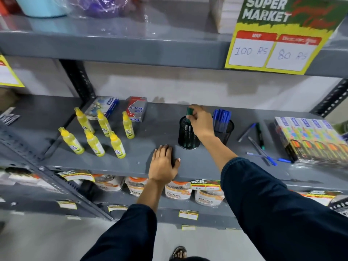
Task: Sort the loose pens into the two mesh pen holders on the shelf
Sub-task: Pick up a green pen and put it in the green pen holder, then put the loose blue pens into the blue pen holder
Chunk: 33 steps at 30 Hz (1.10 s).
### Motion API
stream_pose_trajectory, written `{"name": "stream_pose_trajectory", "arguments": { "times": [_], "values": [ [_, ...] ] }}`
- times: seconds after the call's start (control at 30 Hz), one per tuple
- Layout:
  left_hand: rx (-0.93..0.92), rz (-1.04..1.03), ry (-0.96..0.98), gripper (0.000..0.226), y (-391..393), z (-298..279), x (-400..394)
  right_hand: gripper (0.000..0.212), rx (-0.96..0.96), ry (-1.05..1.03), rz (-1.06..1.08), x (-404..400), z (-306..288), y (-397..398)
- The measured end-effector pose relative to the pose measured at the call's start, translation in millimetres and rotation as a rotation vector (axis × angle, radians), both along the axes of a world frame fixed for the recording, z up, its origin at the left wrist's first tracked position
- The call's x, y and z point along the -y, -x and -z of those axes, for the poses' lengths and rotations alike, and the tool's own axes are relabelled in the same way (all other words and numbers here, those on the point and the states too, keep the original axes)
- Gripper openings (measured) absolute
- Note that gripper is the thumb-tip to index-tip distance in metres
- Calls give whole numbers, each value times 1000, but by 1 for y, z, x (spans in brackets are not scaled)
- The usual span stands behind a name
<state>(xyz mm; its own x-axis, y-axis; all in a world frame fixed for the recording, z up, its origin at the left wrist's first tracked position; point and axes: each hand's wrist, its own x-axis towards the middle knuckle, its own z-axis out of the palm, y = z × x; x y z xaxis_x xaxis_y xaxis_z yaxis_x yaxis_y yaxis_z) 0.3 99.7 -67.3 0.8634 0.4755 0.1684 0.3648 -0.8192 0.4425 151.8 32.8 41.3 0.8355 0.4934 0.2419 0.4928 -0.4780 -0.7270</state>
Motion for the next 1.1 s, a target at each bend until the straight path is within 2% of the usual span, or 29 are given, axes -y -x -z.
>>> {"name": "stream_pose_trajectory", "arguments": {
  "times": [0.27, 0.47, 0.57, 0.67, 0.77, 0.9, 1.0, 1.1],
  "values": [
    [29, -2, -1, 58, 0, 1, 1, 49, 18, 142, 2, -3, 2, -2],
    [111, 32, -18, 49, -3, -1, 12, 40, 89, -91, 96, 22, -18, -3],
    [145, 144, -29, 49, -15, -7, 39, 33, 111, -178, 199, 47, -24, -8],
    [162, 256, -29, 48, -31, -11, 66, 29, 140, -182, 295, 80, -19, -11],
    [127, 346, -22, 45, -50, -11, 88, 27, 155, -94, 455, 124, -1, -15],
    [44, 438, -81, 51, -70, -7, 109, 27, 67, 104, 674, 186, 33, -19],
    [23, 444, -74, 52, -76, -2, 112, 34, -44, 257, 763, 219, 57, -18],
    [3, 419, -84, 54, -78, 1, 111, 37, -158, 298, 795, 233, 72, -21]
  ]
}}
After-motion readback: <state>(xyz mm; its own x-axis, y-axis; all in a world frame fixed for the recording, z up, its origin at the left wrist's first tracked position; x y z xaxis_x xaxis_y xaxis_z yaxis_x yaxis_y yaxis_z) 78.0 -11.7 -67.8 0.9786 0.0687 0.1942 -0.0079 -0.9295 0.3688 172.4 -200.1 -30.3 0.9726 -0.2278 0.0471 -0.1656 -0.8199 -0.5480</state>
